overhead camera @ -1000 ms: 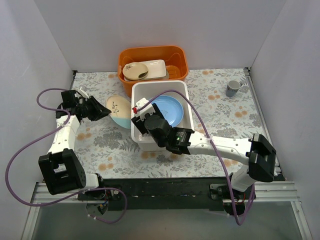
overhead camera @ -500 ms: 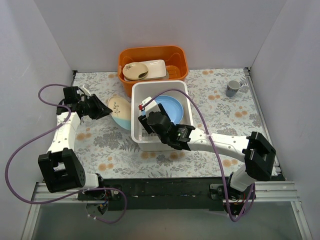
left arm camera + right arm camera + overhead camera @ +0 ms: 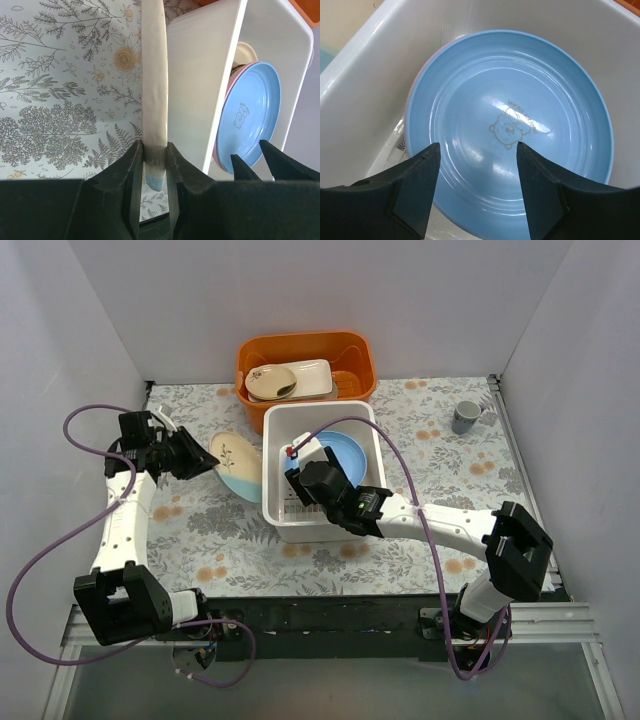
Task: Place the plates into the plastic bin on the countertop
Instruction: Pick up the plate at the center of the board.
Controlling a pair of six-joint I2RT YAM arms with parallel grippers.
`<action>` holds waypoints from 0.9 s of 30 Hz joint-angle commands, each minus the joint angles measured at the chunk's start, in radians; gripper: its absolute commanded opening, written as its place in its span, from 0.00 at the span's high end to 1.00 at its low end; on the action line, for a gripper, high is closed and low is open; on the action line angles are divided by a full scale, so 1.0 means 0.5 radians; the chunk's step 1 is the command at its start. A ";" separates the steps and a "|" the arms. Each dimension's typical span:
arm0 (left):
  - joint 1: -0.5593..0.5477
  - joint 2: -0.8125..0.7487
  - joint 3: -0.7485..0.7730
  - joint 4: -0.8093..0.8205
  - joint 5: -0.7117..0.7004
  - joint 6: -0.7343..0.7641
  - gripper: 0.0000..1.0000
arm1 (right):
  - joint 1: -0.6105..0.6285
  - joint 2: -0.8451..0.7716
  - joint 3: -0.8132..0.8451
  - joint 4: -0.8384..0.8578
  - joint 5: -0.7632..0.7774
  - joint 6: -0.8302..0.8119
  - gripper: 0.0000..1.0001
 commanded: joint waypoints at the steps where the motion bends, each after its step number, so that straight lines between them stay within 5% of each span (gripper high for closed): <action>1: -0.004 -0.159 0.159 0.047 0.079 -0.031 1.00 | -0.024 -0.051 -0.026 0.045 -0.003 0.040 0.30; 27: -0.004 -0.134 0.852 -0.303 -0.139 -0.027 1.00 | -0.147 -0.162 -0.173 0.042 -0.040 0.129 0.31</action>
